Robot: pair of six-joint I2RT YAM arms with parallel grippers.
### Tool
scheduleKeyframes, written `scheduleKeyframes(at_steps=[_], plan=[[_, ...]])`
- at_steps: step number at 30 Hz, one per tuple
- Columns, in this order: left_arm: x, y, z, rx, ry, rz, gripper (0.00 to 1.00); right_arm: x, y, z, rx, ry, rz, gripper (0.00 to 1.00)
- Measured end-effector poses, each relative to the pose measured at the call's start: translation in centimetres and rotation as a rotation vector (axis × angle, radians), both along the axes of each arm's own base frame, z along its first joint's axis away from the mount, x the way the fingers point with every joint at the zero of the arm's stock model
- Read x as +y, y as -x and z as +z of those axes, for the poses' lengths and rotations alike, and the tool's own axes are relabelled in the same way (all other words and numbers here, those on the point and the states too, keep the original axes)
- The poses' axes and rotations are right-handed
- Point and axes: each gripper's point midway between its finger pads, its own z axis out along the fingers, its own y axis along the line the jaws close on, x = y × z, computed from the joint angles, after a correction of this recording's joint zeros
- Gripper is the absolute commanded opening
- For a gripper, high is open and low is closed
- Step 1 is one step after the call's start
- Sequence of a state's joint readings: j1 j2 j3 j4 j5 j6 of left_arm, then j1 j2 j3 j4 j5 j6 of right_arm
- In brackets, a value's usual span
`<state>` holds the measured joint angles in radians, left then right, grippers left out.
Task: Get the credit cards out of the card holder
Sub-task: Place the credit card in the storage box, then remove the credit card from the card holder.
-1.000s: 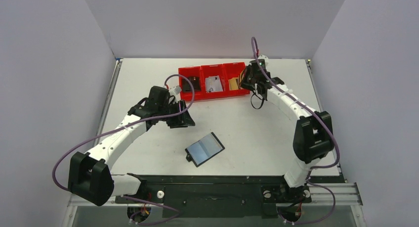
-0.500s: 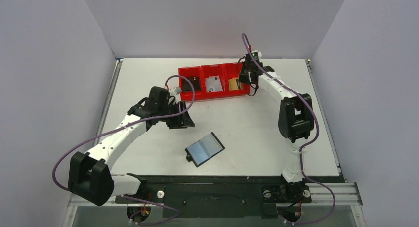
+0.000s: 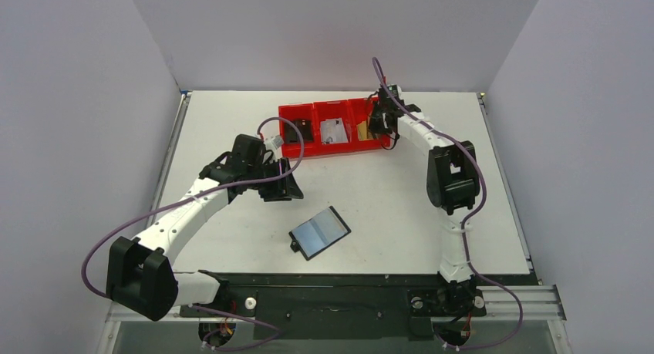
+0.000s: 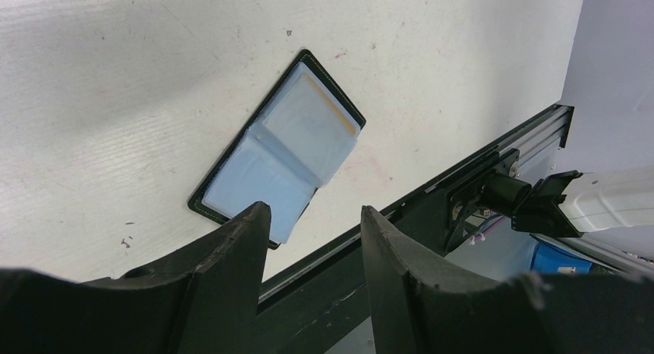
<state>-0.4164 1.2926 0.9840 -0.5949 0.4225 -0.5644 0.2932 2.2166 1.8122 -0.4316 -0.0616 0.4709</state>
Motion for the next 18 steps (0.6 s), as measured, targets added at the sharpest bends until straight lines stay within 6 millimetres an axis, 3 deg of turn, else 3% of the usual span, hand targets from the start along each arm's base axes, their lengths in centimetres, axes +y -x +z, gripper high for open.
scheduleKeyframes(at_steps=[6, 13, 18], plan=[[0.0, -0.1, 0.2, -0.003, 0.001, 0.000, 0.44, -0.1, -0.1, -0.1, 0.012, -0.035, -0.034, 0.37], [0.0, -0.2, 0.3, -0.007, 0.001, 0.002, 0.45, -1.0, -0.3, 0.0, 0.025, -0.056, -0.077, 0.45], [0.0, -0.3, 0.2, -0.009, -0.004, 0.006, 0.45, -1.4, 0.2, 1.4, 0.030, -0.061, -0.095, 0.49]])
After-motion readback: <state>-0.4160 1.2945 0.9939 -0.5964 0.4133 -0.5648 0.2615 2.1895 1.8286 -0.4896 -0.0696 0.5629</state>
